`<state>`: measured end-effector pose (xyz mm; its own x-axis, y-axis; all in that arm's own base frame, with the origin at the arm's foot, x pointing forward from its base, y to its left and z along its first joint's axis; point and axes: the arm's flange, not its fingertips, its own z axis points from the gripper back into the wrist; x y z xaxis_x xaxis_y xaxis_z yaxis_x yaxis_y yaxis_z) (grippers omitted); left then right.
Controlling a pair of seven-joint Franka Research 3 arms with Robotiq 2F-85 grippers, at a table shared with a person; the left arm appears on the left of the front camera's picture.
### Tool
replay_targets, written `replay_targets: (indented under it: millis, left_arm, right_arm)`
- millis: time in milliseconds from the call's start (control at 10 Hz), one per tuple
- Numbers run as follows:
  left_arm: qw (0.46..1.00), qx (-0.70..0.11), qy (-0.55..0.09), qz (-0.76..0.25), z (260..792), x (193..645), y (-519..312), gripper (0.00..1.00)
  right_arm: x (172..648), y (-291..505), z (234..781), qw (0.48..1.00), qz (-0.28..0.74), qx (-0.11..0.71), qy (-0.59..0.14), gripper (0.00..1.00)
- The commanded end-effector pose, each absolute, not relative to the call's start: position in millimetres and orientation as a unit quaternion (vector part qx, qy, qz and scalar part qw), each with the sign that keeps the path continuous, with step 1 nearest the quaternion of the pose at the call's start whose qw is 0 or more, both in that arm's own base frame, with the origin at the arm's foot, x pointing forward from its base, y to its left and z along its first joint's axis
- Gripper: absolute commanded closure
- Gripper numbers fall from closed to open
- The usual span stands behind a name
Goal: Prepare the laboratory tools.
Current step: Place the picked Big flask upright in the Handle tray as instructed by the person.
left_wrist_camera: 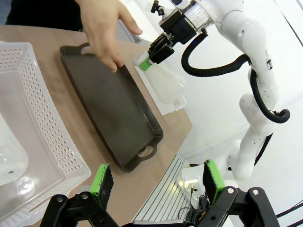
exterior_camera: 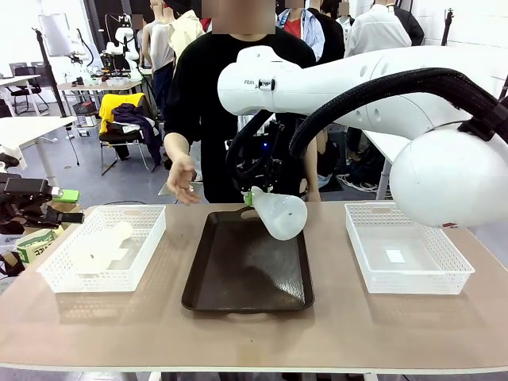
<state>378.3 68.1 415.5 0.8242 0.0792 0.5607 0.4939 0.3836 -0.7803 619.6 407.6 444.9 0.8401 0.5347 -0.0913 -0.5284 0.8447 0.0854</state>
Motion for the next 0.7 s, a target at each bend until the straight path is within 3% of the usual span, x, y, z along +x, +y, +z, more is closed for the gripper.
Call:
replay_targets:
  millis: [0,600]
  left_arm:
    - [0.784,-0.544,-0.269,-0.131,416.6,377.6,69.3,0.00]
    - [0.784,-0.544,-0.269,-0.131,416.6,377.6,69.3,0.00]
  right_arm:
    - [618.9,408.5,445.8,0.958,0.278,0.029,0.055,1.00]
    - [618.9,408.5,445.8,0.958,0.278,0.029,0.055,1.00]
